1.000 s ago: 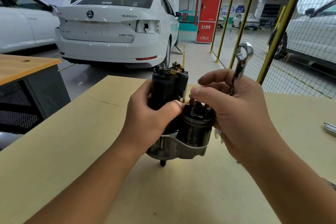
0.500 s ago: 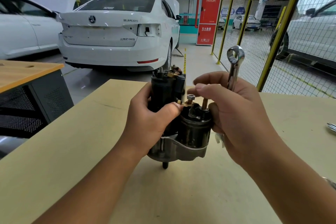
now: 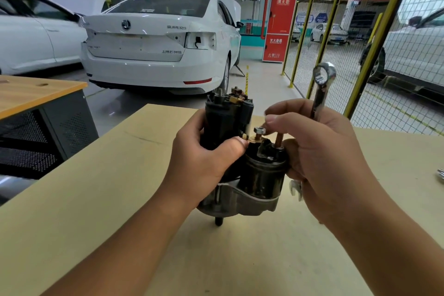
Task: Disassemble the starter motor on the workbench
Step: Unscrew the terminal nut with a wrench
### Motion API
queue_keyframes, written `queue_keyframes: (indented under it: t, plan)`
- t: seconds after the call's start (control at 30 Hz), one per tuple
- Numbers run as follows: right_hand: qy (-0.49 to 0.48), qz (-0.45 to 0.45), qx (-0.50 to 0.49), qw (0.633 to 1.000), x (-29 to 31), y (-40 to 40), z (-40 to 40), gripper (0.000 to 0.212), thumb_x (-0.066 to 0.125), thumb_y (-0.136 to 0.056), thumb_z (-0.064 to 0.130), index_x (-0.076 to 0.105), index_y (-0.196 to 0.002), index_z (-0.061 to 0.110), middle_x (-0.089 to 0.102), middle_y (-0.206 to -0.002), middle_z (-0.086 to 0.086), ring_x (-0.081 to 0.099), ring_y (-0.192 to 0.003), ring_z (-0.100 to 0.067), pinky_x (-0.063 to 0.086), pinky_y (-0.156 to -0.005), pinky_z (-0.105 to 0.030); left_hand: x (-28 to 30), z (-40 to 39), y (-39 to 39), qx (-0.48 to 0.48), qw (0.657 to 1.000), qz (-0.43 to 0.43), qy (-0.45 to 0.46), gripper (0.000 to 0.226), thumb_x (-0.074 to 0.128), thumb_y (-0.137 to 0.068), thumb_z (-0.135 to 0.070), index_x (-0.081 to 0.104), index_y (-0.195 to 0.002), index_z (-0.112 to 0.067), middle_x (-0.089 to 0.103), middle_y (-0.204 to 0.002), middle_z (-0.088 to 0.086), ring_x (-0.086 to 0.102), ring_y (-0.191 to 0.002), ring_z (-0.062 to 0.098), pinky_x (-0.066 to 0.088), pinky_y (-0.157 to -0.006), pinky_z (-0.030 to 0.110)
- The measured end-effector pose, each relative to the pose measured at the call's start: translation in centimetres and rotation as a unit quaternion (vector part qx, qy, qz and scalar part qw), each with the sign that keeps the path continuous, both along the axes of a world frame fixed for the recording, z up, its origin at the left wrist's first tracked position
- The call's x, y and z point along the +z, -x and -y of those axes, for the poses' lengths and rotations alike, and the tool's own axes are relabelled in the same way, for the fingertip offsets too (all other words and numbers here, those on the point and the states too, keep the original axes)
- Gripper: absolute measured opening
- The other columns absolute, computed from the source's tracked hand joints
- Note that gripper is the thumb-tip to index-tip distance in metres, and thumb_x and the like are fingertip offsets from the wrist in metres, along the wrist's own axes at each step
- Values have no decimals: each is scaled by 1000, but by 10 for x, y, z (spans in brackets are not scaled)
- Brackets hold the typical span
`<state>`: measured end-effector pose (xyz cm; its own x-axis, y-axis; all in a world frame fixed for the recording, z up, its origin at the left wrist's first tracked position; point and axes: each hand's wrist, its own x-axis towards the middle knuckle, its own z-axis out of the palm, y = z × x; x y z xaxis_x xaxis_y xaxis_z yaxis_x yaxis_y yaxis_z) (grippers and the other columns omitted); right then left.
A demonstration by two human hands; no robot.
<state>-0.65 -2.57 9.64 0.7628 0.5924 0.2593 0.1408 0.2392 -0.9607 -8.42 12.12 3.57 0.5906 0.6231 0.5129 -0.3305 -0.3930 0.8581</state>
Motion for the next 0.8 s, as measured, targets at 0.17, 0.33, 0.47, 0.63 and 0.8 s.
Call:
queue_keyframes:
  t: [0.17, 0.33, 0.47, 0.63, 0.8]
  plan:
    - [16, 17, -1, 1000, -3, 0, -1, 14, 77, -78, 8, 73, -87, 18, 73, -82, -8, 65, -65, -9, 45, -51, -20, 0, 2, 1, 8, 1000, -8, -9, 43, 72, -68, -44, 71, -108, -27, 73, -99, -6, 72, -98, 14, 63, -83, 37]
    - [14, 34, -15, 999, -2, -1, -1, 19, 82, -77, 8, 70, -86, 19, 65, -67, 3, 60, -55, -4, 42, -45, -15, 1, 2, 0, 10, 1000, -7, -4, 43, 72, -69, -44, 71, -108, -28, 73, -98, -6, 72, -98, 13, 63, -81, 33]
    - [17, 59, -8, 998, 2, -4, 2, 19, 79, -80, 2, 68, -83, 17, 61, -57, 9, 54, -46, 1, 38, -41, -11, 1, 2, -1, 14, 1000, -7, -8, 40, 73, -68, -45, 71, -105, -28, 72, -96, -8, 71, -96, 12, 61, -77, 27]
    - [29, 76, -14, 997, 2, -4, 1, 15, 79, -80, 5, 70, -80, 17, 65, -62, 3, 55, -45, 1, 38, -40, -11, 1, 2, 0, 9, 1000, -6, -14, 39, 73, -70, -43, 70, -106, -28, 73, -97, -7, 72, -97, 14, 62, -77, 29]
    - [42, 71, -9, 997, 3, -7, 3, 19, 84, -76, 9, 68, -86, 16, 64, -59, 6, 57, -45, 1, 39, -40, -11, 2, 4, 0, 12, 1000, -10, -19, 42, 72, -71, -44, 70, -109, -28, 72, -99, -7, 72, -98, 13, 64, -80, 33]
